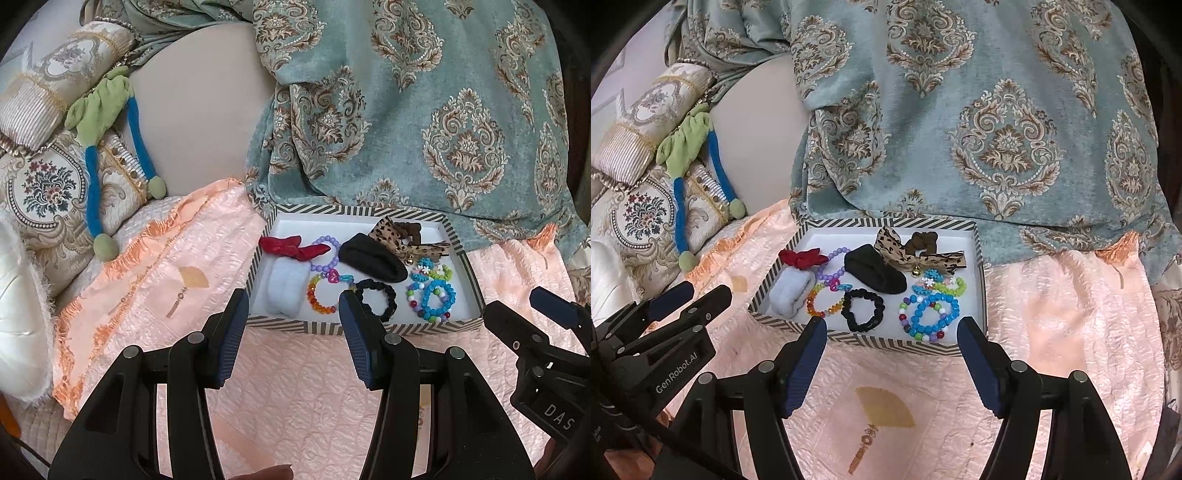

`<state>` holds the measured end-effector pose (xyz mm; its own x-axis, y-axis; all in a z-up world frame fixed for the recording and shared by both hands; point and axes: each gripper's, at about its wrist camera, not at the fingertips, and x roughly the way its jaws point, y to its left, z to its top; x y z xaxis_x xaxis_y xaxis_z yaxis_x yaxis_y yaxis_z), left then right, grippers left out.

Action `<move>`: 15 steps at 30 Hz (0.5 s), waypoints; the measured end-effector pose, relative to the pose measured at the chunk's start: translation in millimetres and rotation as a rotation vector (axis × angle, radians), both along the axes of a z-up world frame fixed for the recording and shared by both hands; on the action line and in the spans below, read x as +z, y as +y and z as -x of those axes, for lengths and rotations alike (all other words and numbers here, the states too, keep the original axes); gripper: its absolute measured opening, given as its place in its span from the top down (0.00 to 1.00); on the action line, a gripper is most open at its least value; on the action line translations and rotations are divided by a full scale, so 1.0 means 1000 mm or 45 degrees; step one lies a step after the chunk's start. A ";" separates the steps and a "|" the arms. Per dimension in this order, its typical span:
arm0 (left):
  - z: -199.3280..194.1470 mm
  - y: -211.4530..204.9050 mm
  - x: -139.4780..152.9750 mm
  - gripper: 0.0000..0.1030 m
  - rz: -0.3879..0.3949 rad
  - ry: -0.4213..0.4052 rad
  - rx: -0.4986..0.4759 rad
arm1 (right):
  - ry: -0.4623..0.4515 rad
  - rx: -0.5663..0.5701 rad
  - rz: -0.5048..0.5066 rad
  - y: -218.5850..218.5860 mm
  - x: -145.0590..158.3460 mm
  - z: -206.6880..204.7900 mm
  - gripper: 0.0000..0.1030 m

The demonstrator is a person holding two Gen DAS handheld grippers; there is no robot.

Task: Organize jewelry

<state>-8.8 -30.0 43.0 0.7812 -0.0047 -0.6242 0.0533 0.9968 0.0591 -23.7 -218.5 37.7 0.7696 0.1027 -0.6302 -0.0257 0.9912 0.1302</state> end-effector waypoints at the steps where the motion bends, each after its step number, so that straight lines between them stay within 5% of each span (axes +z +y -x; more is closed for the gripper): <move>1: 0.000 0.000 0.000 0.51 0.000 0.001 0.001 | 0.002 0.001 0.001 0.001 0.000 0.000 0.31; 15: 0.000 -0.002 -0.006 0.51 -0.013 0.011 -0.006 | 0.022 0.015 0.001 0.003 -0.006 -0.003 0.31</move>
